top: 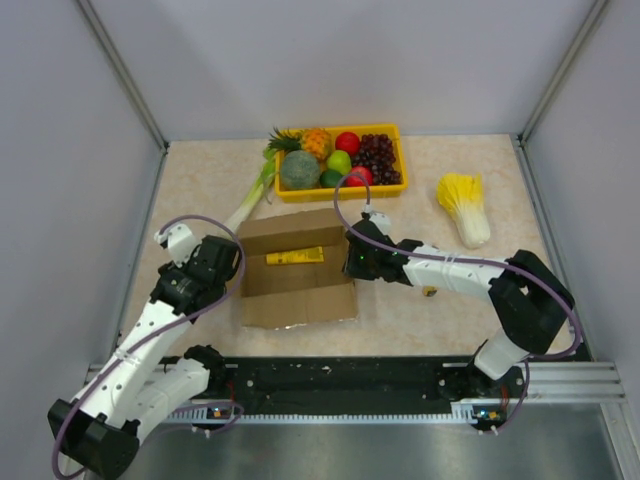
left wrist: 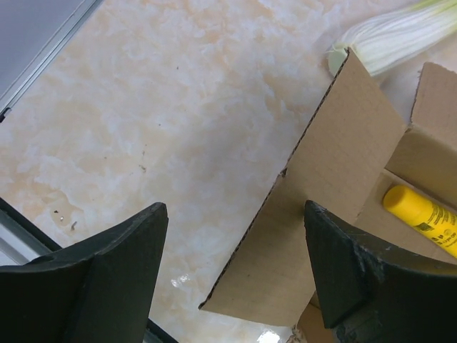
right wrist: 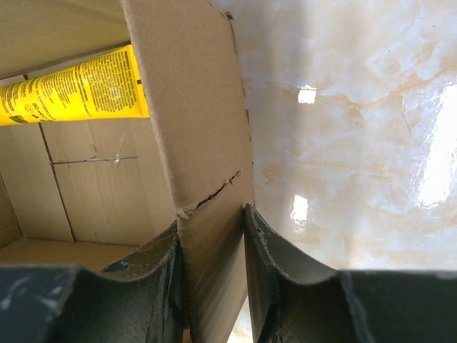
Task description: Unpack the express box
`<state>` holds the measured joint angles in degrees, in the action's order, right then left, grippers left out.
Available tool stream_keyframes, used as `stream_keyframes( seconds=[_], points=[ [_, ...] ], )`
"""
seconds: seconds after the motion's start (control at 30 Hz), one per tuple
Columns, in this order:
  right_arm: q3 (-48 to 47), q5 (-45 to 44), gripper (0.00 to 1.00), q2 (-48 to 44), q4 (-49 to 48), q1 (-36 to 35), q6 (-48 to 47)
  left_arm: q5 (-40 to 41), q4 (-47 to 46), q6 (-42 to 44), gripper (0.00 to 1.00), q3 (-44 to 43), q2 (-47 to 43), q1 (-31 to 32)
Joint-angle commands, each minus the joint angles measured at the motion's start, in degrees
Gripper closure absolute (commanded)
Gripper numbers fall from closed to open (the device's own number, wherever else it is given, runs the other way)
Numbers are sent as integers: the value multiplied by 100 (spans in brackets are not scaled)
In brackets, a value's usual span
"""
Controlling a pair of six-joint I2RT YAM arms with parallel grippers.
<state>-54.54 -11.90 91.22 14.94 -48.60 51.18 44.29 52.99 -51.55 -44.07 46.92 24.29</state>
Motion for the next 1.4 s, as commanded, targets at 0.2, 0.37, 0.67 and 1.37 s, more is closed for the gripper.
stream_keyframes(
  seconds=[0.2,0.37,0.67,1.37],
  points=[
    [-135,56,70,177,70,79,77,27,97,-119,19,145,265,-109],
    [-153,56,70,194,62,70,68,-175,-122,13,23,206,344,-144],
    [-144,74,71,203,62,79,68,-649,-596,206,38,329,696,-215],
    [-197,127,70,212,71,70,-2,-2188,-2188,796,17,646,791,-250]
  ],
)
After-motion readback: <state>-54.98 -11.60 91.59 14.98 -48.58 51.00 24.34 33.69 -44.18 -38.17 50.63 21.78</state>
